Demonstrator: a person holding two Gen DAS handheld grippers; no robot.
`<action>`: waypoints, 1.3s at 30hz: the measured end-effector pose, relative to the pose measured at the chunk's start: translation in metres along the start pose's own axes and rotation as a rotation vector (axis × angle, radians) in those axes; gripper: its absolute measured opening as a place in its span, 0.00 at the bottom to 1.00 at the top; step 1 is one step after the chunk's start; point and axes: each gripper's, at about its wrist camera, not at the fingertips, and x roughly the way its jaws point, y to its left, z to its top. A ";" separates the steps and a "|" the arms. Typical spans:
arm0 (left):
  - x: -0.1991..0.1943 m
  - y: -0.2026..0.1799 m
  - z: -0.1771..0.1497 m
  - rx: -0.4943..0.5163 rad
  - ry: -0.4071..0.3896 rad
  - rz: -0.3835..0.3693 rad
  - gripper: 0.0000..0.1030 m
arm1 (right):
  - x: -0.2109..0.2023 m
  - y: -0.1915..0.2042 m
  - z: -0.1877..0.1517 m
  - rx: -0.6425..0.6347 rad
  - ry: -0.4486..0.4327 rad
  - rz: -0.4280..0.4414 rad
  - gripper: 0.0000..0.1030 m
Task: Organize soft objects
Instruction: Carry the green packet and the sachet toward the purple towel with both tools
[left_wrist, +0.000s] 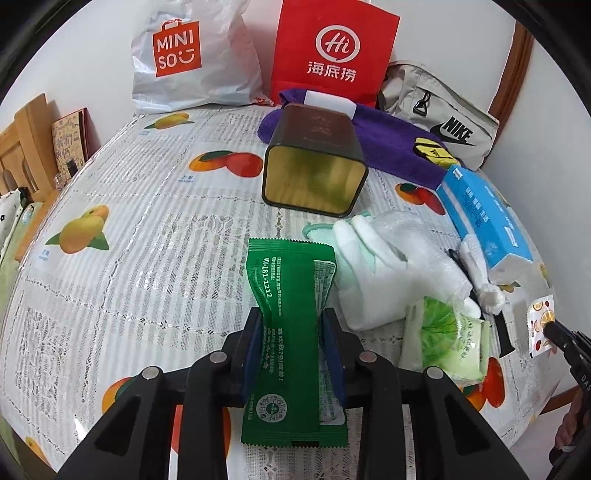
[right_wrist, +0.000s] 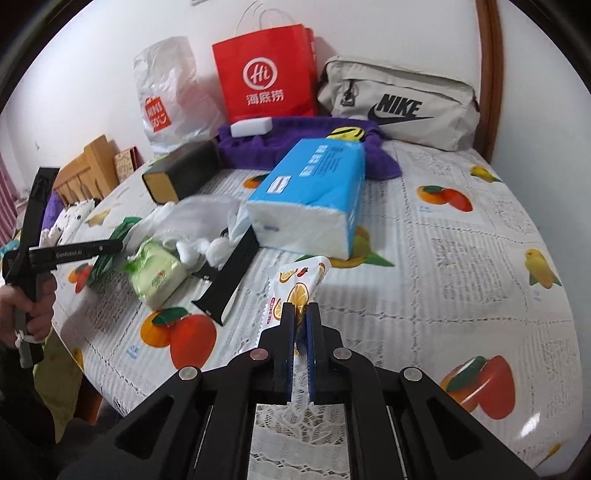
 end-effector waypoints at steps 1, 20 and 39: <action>-0.002 0.000 0.001 0.000 -0.003 -0.002 0.29 | -0.001 -0.001 0.003 0.005 -0.008 0.000 0.06; -0.033 0.002 0.044 -0.026 -0.035 -0.019 0.28 | 0.000 0.001 0.068 0.010 -0.074 0.067 0.06; -0.015 -0.015 0.133 0.019 -0.051 -0.040 0.28 | 0.045 -0.019 0.162 0.020 -0.101 0.077 0.06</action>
